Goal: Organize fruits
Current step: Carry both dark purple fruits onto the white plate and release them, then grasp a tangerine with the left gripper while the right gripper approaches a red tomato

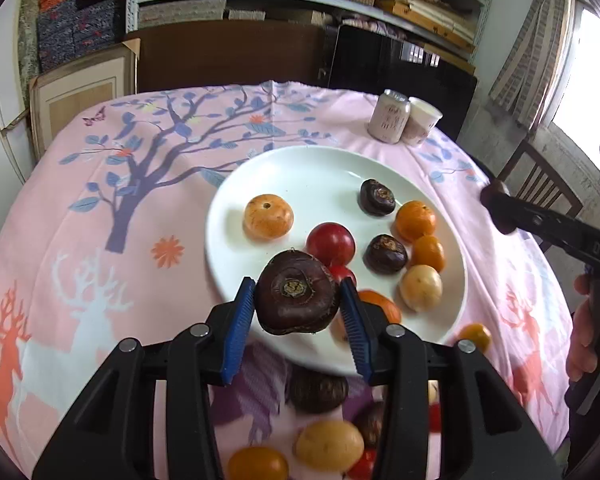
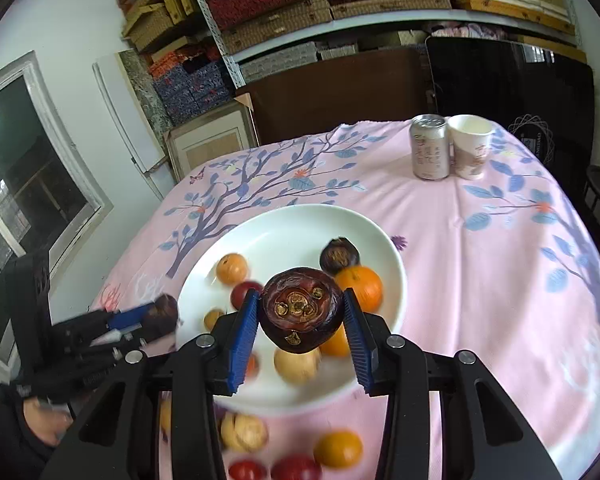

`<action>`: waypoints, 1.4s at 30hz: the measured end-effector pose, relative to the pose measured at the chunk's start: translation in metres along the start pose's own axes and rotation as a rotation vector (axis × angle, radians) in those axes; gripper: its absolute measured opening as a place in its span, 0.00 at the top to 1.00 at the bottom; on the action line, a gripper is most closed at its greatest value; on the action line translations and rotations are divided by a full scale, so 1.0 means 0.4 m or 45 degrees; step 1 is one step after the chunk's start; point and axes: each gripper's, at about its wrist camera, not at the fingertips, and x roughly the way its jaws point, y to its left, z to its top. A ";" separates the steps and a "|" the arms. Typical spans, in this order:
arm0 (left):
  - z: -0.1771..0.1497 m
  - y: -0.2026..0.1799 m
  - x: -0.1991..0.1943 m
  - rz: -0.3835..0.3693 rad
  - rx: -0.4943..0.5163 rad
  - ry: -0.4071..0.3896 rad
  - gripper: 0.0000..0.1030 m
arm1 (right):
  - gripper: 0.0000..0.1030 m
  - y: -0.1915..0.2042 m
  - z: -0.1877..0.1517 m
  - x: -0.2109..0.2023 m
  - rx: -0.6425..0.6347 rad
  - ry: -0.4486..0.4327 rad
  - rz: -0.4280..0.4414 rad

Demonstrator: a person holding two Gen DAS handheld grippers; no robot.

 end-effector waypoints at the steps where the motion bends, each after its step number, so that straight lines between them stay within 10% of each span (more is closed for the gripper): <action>1: 0.011 -0.002 0.022 0.009 0.007 0.015 0.59 | 0.59 0.008 0.011 0.040 -0.008 0.024 -0.007; 11: 0.043 0.048 0.124 0.001 -0.088 0.093 0.49 | 0.58 0.063 0.023 0.245 -0.088 0.109 -0.082; 20: 0.007 0.023 -0.026 -0.065 -0.064 -0.035 0.34 | 0.54 0.037 -0.019 0.082 -0.047 0.033 -0.032; 28: -0.184 0.010 -0.149 -0.053 -0.020 -0.041 0.26 | 0.44 0.040 -0.237 -0.092 -0.070 -0.015 0.011; 42: -0.365 0.128 -0.150 0.167 0.001 0.067 0.26 | 0.43 -0.003 -0.384 -0.116 0.051 0.010 0.083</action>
